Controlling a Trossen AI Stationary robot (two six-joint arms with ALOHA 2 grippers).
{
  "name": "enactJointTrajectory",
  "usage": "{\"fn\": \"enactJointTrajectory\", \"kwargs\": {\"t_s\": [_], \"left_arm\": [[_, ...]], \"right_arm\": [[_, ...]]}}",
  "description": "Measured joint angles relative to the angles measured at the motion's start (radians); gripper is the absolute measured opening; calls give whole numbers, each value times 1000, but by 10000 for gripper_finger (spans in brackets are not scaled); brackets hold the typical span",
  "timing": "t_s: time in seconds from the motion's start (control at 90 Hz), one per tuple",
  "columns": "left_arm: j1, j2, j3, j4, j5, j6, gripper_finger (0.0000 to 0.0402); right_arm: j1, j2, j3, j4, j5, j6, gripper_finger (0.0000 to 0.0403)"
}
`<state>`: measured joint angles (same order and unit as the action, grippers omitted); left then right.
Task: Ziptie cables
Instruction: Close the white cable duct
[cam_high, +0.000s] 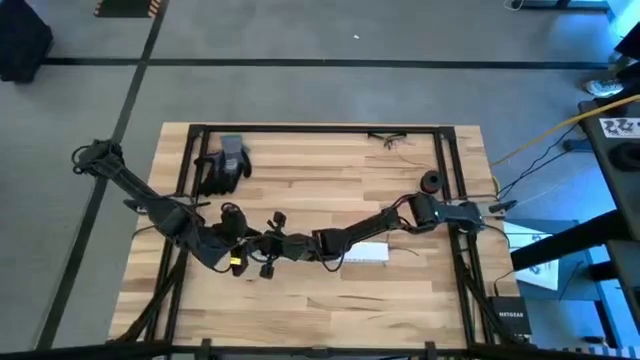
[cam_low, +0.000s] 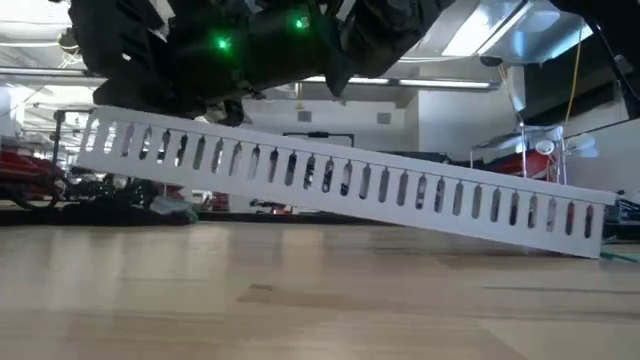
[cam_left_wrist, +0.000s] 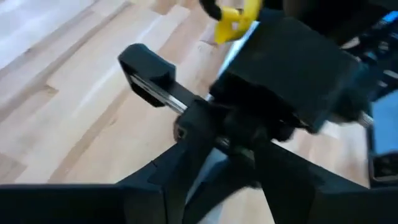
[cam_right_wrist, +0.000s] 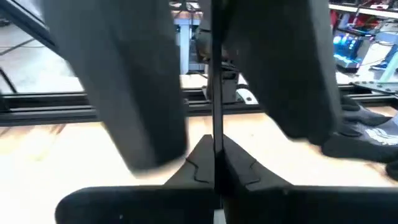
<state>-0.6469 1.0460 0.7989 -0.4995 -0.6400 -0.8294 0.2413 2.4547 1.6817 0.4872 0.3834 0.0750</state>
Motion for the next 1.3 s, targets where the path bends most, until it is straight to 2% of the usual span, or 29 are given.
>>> {"fn": "enactJointTrajectory", "kwargs": {"t_s": [0.222, 0.311, 0.822, 0.944, 1.1, 1.3], "left_arm": [[10, -41, 8, -111, 248, -89, 167], [7, -41, 9, -175, 303, -126, 167], [73, -137, 59, -264, 360, -38, 167], [94, -150, 67, -301, 365, -98, 166], [96, -107, 7, -384, 436, -132, 166], [96, -23, -66, -387, 454, -129, 166]], "right_arm": [[2, 7, -1, -1, -9, 0, 0], [2, 9, -1, -1, -13, -1, 0], [0, 23, 3, 17, 1, 17, 0], [-2, 23, 3, 21, 0, 10, 1], [-2, 36, -1, 12, 0, 6, 1], [-2, 43, -6, -13, -10, -6, 0]]}}
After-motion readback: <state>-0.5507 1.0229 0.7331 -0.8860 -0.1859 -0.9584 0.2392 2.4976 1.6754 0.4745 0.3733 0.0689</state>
